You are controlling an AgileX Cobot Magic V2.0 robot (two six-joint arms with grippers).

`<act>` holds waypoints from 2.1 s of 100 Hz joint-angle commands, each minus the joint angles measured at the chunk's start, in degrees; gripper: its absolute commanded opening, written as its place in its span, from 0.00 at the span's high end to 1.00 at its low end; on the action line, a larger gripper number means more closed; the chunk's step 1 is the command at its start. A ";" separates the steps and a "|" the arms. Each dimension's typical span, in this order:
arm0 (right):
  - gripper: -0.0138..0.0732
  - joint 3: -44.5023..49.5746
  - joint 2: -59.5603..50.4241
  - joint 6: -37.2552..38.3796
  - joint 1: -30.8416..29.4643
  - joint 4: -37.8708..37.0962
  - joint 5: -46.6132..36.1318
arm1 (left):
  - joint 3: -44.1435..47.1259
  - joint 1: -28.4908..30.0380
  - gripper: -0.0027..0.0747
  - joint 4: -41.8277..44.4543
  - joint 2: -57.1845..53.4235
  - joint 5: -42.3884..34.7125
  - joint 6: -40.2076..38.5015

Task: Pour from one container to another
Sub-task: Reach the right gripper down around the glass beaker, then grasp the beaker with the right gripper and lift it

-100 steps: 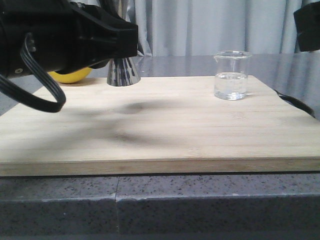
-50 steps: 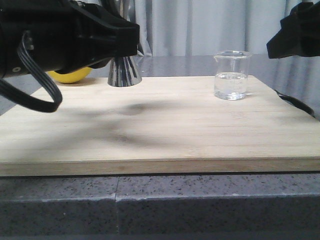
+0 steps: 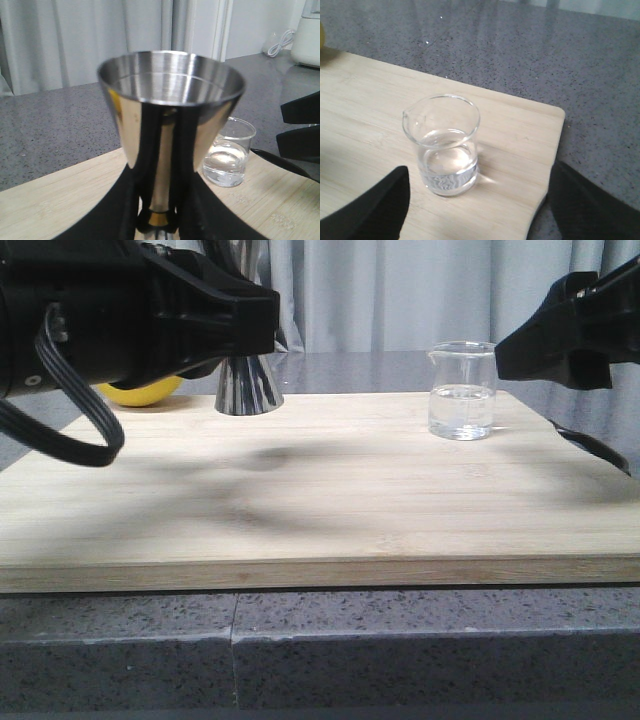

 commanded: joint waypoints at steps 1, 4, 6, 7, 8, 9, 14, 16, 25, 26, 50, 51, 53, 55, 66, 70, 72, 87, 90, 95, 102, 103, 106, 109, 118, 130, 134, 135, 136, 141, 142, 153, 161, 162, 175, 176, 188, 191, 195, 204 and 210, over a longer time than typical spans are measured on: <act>0.24 -0.19 0.70 -0.09 -0.05 0.04 -7.98 | -1.75 -0.30 0.99 0.27 -2.16 -4.92 -0.44; 0.24 -0.06 1.48 -0.09 -0.05 0.04 -9.06 | -1.75 -0.30 0.99 0.27 -2.16 -4.92 -0.44; 0.24 0.06 2.11 -0.09 -0.05 0.04 -9.60 | -1.75 -0.30 0.99 0.27 -2.16 -4.92 -0.44; 0.24 0.06 2.33 -0.09 -0.05 0.04 -9.74 | -1.75 -0.30 0.99 0.27 -2.16 -4.92 -0.44; 0.24 0.06 2.78 -0.09 -0.05 0.04 -9.89 | -1.75 -0.30 0.99 0.27 -2.16 -4.92 -0.44; 0.24 0.06 3.00 -0.09 -0.05 0.04 -10.27 | -1.75 -0.30 0.99 0.27 -2.16 -4.92 -0.44; 0.24 0.06 4.50 -0.09 -0.05 0.04 -12.14 | -1.75 -0.30 0.99 0.27 -2.16 -4.92 -0.44; 0.24 0.06 5.15 -0.09 -0.05 0.04 -13.10 | -1.75 -0.30 0.99 0.27 -2.16 -4.92 -0.44; 0.24 0.06 7.78 -0.09 0.08 0.04 -17.01 | -1.75 -0.30 0.99 0.27 -2.16 -4.92 -0.44; 0.24 0.06 7.98 -0.09 0.08 0.04 -17.24 | -1.75 -0.30 0.99 0.27 -2.16 -4.92 -0.44; 0.24 0.06 14.11 0.01 2.14 -0.06 -25.63 | -1.75 -0.30 0.99 0.27 -2.16 -4.92 -0.44; 0.24 0.06 14.26 0.01 2.23 -0.06 -26.27 | -1.75 -0.30 0.99 0.27 -2.16 -4.92 -0.44; 0.24 0.06 14.71 0.01 2.42 -0.06 -27.14 | -1.75 -0.30 0.99 0.27 -2.16 -4.92 -0.44; 0.24 0.06 15.20 0.01 2.53 -0.06 -27.94 | -1.75 -0.30 0.99 0.27 -2.16 -4.92 -0.44; 0.24 -0.05 17.67 0.01 2.74 -0.06 -31.90 | -1.75 -0.30 0.99 0.27 -2.16 -4.92 -0.44; 0.24 -0.05 18.34 0.01 2.74 -0.06 -32.95 | -1.75 -0.30 0.99 0.27 -2.16 -4.92 -0.44; 0.24 -0.05 18.68 0.01 2.74 -0.06 -33.46 | -1.75 -0.30 0.99 0.27 -2.16 -4.92 -0.44; 0.24 -0.16 20.97 0.01 2.74 -0.06 -36.09 | -1.75 -0.30 0.99 0.27 -2.16 -4.92 -0.44; 0.24 -0.16 21.36 0.01 2.74 -0.06 -36.91 | -1.75 -0.30 0.99 0.27 -2.16 -4.92 -0.44; 0.24 -0.16 21.86 0.01 2.74 -0.06 -37.86 | -1.75 -0.30 0.99 0.27 -2.16 -4.92 -0.44; 0.24 -0.16 22.25 -0.11 2.74 -0.06 -39.29 | -1.75 -0.30 0.99 0.27 -2.16 -4.92 -0.44; 0.24 -0.16 22.25 -0.11 2.74 0.06 -39.40 | -1.75 -0.30 0.99 0.27 -2.16 -4.92 -0.44; 0.24 -0.16 22.25 -0.11 2.74 0.05 -39.72 | -1.75 -0.30 0.99 0.27 -2.16 -4.84 -0.44; 0.24 -0.16 22.25 -0.11 2.74 0.05 -40.21 | -1.75 -0.30 0.99 0.27 -2.16 -4.84 -0.44; 0.24 -0.49 22.25 -0.11 2.74 0.05 -40.01 | -1.75 -0.30 0.99 0.27 -2.16 -4.84 -0.44; 0.24 -0.77 22.25 -0.20 2.74 0.05 -39.84 | -1.75 -0.30 0.99 0.27 -2.16 -4.84 -0.44; 0.25 -0.77 22.25 -0.33 2.74 0.29 -39.84 | -1.75 -0.30 0.99 0.27 -2.16 -4.84 -0.44; 0.25 -0.77 22.25 -0.33 2.74 0.30 -39.84 | -1.75 -0.30 0.99 0.27 -2.16 -4.84 -0.44; 0.26 -0.77 22.25 -0.33 2.74 0.40 -39.84 | -1.75 -0.30 0.99 0.27 -2.16 -4.84 -0.44; 0.29 -0.77 22.25 -0.33 2.74 0.56 -39.84 | -1.75 -0.30 0.99 0.27 -2.16 -4.84 -0.44; 0.29 -0.77 22.25 -0.33 2.74 0.76 -39.84 | -1.75 -0.30 0.99 0.27 -2.16 -4.84 -0.44; 0.37 -0.77 22.25 -1.32 2.74 0.85 -39.84 | -1.75 -0.30 0.99 0.27 -2.16 -4.84 -0.44; 0.39 -0.77 22.25 -2.50 2.74 0.85 -39.84 | -1.75 -0.30 0.99 0.41 -2.16 -4.84 -0.44; 0.39 -0.77 22.25 -2.50 2.74 0.85 -39.94 | -1.75 -0.30 0.99 0.41 -2.16 -4.84 -0.44; 0.40 -0.77 22.25 -2.53 2.74 0.99 -40.05 | -1.75 -0.30 0.99 0.54 -2.16 -4.84 -0.44; 0.40 -0.77 22.25 -2.53 2.74 0.99 -40.05 | -1.75 -0.30 0.99 0.54 -2.16 -4.84 -0.44; 0.40 -0.77 22.25 -2.53 2.74 1.08 -40.05 | -1.75 -0.30 0.99 0.66 -2.16 -4.84 -0.44; 0.40 -0.77 22.25 -2.53 2.74 1.18 -40.05 | -1.75 -0.30 0.99 0.66 -2.16 -4.84 -0.44; 0.42 -0.77 22.25 -2.53 2.74 1.12 -40.05 | -1.75 -0.30 0.99 0.66 -2.16 -4.84 -0.44; 0.48 -0.77 22.25 -2.53 2.74 1.12 -40.05 | -1.75 -0.30 0.99 0.66 -2.16 -4.84 -0.44; 0.52 -0.77 22.25 -2.53 2.74 1.12 -40.28 | -1.75 -0.30 0.99 0.66 -2.16 -4.84 -0.44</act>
